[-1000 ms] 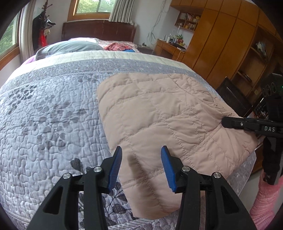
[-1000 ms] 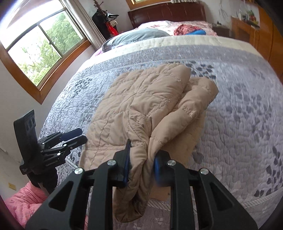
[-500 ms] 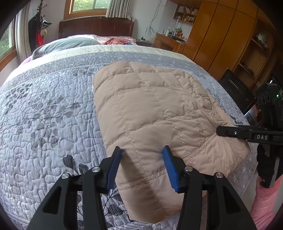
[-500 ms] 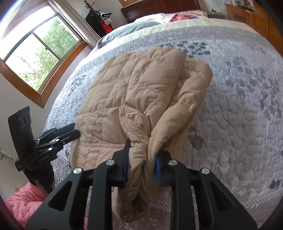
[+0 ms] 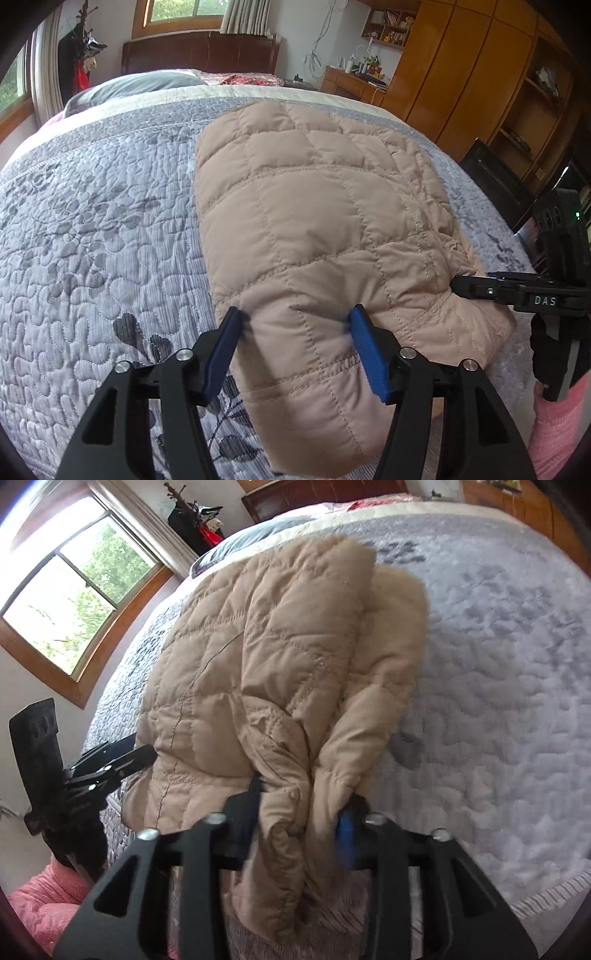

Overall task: Fold large clothes
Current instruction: 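Lower the coat edge and open the right tool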

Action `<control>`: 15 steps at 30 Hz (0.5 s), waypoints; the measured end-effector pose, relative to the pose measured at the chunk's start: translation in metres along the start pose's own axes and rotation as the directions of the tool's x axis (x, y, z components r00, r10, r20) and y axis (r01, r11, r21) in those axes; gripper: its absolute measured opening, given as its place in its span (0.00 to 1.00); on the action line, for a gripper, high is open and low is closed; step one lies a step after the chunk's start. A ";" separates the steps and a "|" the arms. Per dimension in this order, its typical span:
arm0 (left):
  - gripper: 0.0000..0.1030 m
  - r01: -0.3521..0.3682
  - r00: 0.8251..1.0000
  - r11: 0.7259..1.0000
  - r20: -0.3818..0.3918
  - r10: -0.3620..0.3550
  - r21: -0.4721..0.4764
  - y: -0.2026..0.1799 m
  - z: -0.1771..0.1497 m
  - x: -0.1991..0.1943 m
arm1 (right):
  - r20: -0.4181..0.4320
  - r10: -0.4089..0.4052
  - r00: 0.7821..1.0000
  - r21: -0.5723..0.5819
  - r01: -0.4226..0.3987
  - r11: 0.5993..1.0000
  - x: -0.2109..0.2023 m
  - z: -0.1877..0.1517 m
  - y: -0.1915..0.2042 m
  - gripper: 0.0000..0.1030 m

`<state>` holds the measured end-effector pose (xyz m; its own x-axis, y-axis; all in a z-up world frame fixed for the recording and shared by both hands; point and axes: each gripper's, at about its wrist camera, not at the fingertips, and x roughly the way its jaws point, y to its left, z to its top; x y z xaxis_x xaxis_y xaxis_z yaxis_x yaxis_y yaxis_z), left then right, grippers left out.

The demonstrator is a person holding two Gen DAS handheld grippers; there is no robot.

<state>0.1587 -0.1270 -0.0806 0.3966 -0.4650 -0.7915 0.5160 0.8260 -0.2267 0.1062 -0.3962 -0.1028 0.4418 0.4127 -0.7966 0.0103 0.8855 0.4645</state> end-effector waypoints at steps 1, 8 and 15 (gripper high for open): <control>0.60 0.013 1.000 1.000 -0.004 -0.013 -0.009 0.003 0.002 -0.005 | 0.019 -0.045 0.999 -0.008 0.045 0.999 -0.011 0.000 0.002 0.61; 0.58 -0.033 0.998 0.999 0.060 0.034 -0.015 0.013 0.029 -0.026 | 0.140 -0.077 0.987 -0.017 0.080 0.997 -0.060 0.026 0.007 0.62; 0.58 -0.028 0.999 1.000 0.043 0.027 0.014 -0.005 0.038 -0.012 | 0.049 0.028 0.998 0.048 -0.030 0.998 -0.011 0.087 -0.008 0.63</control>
<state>0.1800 -0.1378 -0.0483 0.4427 -0.4559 -0.7721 0.5154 0.8340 -0.1970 0.1794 -0.4261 -0.0644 0.4853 0.4259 -0.7636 0.0402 0.8615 0.5062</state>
